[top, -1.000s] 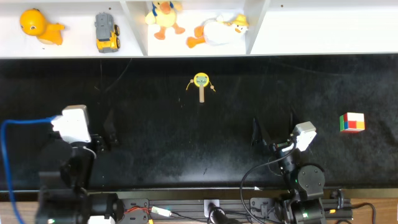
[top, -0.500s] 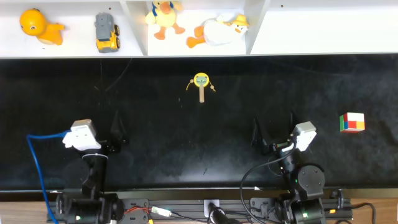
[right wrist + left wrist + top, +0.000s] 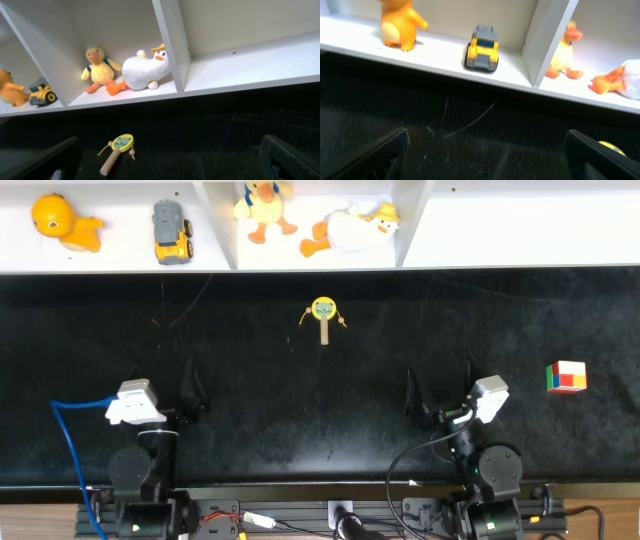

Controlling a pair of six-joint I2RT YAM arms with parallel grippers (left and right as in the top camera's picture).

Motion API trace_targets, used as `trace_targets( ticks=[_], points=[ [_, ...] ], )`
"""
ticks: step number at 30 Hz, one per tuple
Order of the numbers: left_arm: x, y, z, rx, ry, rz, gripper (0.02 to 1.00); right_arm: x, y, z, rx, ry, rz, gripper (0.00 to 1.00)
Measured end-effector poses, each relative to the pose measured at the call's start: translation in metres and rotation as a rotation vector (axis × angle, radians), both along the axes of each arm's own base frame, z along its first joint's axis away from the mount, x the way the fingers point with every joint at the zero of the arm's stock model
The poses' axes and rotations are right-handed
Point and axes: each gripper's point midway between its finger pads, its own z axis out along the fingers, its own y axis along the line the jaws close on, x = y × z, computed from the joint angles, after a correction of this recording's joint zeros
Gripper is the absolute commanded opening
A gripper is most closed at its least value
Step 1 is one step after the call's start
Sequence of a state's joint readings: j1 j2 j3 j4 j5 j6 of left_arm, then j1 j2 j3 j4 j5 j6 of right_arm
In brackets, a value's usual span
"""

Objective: Store Toys

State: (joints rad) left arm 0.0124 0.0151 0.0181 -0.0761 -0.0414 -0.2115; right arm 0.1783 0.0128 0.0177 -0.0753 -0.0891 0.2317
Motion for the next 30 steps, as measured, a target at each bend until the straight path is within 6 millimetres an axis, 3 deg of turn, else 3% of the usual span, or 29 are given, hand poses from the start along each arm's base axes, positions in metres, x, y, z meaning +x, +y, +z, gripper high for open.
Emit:
trace_targets(
  ticks=[30],
  points=[
    [-0.0001, -0.0006, -0.0029, -0.001, 0.011, -0.003, 0.996, 0.0, 0.0, 0.0001, 0.0, 0.0, 0.0, 0.996]
  ],
)
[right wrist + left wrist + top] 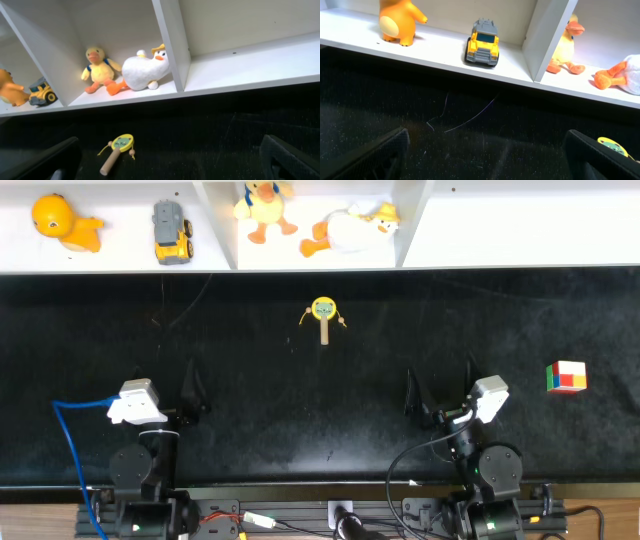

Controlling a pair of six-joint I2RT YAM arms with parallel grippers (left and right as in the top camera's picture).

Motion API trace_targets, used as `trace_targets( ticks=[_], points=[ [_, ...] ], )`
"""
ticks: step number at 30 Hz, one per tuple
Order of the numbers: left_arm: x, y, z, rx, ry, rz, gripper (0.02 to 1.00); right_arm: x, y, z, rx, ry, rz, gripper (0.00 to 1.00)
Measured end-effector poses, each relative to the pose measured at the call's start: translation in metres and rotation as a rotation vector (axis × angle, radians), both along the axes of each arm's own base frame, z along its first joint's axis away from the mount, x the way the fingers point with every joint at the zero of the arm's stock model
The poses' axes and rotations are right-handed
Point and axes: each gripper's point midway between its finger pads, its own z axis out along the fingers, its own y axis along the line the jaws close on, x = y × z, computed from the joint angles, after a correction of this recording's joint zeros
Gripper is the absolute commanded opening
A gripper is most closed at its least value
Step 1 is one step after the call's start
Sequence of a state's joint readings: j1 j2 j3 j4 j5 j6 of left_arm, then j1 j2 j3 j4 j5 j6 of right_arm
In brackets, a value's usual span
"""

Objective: Store Toys

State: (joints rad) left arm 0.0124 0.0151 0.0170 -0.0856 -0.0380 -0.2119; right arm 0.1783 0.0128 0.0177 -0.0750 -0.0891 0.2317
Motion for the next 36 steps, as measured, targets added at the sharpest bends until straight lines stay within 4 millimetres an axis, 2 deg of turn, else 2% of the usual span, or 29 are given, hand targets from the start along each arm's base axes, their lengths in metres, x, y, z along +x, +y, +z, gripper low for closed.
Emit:
trace_targets(
  ticks=[27, 34, 36],
  points=[
    [0.0, 0.0, 0.0, 0.0, 0.0, 0.0, 0.998, 0.0, 0.0, 0.0, 0.0, 0.0, 0.0, 0.996],
    [0.0, 0.0, 0.0, 0.0, 0.0, 0.0, 0.998, -0.001, 0.002, 0.018, 0.041, -0.061, 0.017, 0.998],
    [0.0, 0.0, 0.0, 0.0, 0.0, 0.0, 0.998, -0.003, 0.006, 0.016, 0.048, -0.049, 0.04, 0.998]
  ],
)
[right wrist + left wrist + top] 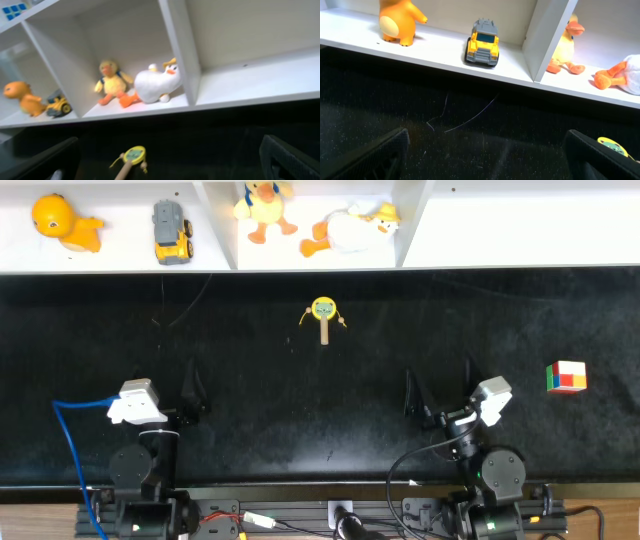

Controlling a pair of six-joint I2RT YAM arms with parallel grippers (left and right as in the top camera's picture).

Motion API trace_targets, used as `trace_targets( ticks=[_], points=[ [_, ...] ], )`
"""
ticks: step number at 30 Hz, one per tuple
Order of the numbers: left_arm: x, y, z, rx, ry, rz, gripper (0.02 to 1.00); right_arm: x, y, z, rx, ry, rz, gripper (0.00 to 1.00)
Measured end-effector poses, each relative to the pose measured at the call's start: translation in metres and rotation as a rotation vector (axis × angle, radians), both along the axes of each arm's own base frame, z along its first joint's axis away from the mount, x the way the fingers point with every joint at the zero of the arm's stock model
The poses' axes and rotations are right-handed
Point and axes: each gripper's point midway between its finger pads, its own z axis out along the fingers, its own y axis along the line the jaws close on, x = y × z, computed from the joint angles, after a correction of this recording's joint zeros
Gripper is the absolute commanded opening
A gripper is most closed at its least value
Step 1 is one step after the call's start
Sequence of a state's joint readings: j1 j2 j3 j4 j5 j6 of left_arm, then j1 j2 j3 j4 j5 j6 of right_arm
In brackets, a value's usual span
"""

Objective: Store Toys

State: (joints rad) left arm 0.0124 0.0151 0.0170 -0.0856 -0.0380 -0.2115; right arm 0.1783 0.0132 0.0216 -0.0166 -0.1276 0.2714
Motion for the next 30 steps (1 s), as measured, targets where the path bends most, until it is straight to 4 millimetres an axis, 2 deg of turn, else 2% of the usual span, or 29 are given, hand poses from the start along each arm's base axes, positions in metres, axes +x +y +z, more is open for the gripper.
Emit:
trace_targets(
  ticks=[2, 4, 10, 12, 15, 20, 24, 27, 30],
  points=[
    [0.0, 0.0, 0.0, 0.0, 0.0, 0.0, 0.996, -0.002, 0.003, -0.002, 0.006, 0.041, 0.022, 0.998],
    [0.0, 0.0, 0.0, 0.0, 0.0, 0.0, 0.998, -0.004, 0.005, 0.006, 0.003, 0.083, 0.036, 0.998],
    [0.0, 0.0, 0.0, 0.0, 0.001, 0.0, 0.996, -0.004, 0.018, 0.077, -0.039, 0.134, 0.109, 0.998],
    [0.0, 0.0, -0.001, 0.0, 0.002, 0.0, 0.998, 0.0, 0.024, 0.093, -0.065, 0.198, 0.14, 0.998],
    [0.0, 0.0, -0.001, 0.0, 0.003, 0.0, 0.998, 0.011, 0.03, 0.104, -0.11, 0.358, 0.172, 0.998],
    [0.0, 0.0, -0.002, 0.0, 0.003, 0.0, 0.998, 0.024, 0.041, 0.116, -0.203, 0.573, 0.234, 0.996],
    [0.0, 0.0, -0.002, 0.0, 0.003, 0.0, 0.998, 0.029, 0.06, 0.125, -0.285, 0.664, 0.299, 0.996],
    [0.0, 0.0, -0.002, 0.0, 0.003, 0.0, 0.998, 0.029, 0.075, 0.118, -0.356, 0.73, 0.328, 0.998],
    [0.0, 0.0, -0.002, 0.0, 0.003, 0.0, 0.996, 0.029, 0.09, 0.097, -0.42, 0.812, 0.346, 0.998]
  ],
)
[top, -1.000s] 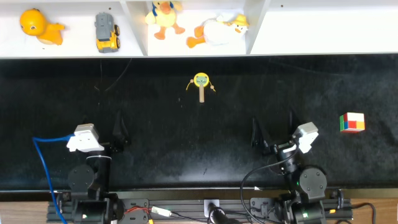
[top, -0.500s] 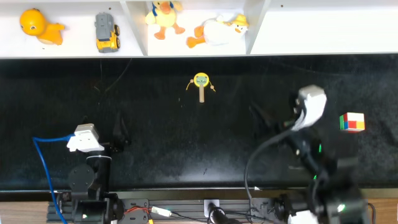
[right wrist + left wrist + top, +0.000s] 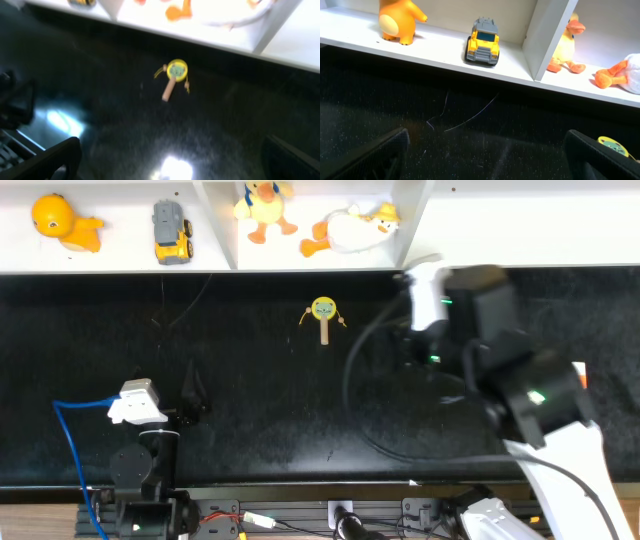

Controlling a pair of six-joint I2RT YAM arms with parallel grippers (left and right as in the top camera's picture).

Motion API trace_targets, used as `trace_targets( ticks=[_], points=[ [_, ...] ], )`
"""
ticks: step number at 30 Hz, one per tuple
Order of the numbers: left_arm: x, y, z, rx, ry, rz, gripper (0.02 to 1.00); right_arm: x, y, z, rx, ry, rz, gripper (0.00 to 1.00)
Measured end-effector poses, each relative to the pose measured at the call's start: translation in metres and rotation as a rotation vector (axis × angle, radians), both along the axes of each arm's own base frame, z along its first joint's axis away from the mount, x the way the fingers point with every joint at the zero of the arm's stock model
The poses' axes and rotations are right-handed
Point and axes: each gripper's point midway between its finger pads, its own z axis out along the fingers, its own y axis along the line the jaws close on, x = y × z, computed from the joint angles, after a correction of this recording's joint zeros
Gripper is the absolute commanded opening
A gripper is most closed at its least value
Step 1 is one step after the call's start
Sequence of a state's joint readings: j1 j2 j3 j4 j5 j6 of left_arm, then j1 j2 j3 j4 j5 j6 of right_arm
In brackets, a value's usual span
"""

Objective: Store Toys

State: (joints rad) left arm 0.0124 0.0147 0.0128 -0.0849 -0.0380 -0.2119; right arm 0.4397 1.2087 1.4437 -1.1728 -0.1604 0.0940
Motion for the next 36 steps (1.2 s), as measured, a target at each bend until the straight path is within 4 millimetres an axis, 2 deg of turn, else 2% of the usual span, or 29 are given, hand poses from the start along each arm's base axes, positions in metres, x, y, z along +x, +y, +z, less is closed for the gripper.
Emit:
trace_targets(
  ticks=[5, 9, 14, 20, 29, 33, 36],
  points=[
    [0.0, 0.0, 0.0, 0.0, 0.0, 0.0, 0.998, 0.001, 0.029, -0.037, -0.084, 0.108, 0.021, 0.993],
    [0.0, 0.0, 0.0, 0.0, 0.0, 0.0, 0.998, 0.01, 0.053, -0.059, -0.092, 0.156, 0.033, 0.991],
    [0.0, 0.0, 0.0, 0.0, 0.0, 0.0, 0.998, 0.023, 0.071, -0.083, -0.09, 0.201, 0.039, 0.996],
    [0.0, 0.0, 0.0, 0.0, 0.0, 0.0, 0.998, 0.049, 0.084, -0.113, -0.128, 0.2, 0.044, 0.996],
    [0.0, 0.0, 0.0, 0.0, 0.0, 0.0, 0.998, 0.082, 0.088, -0.185, -0.237, 0.253, -0.042, 0.976],
    [0.0, 0.0, 0.0, 0.0, 0.0, 0.0, 0.998, 0.098, 0.093, -0.198, -0.225, 0.23, -0.094, 0.961],
    [0.0, 0.0, 0.0, 0.0, 0.0, 0.0, 0.998, 0.105, 0.096, -0.202, -0.211, 0.223, -0.119, 0.91]
  ],
)
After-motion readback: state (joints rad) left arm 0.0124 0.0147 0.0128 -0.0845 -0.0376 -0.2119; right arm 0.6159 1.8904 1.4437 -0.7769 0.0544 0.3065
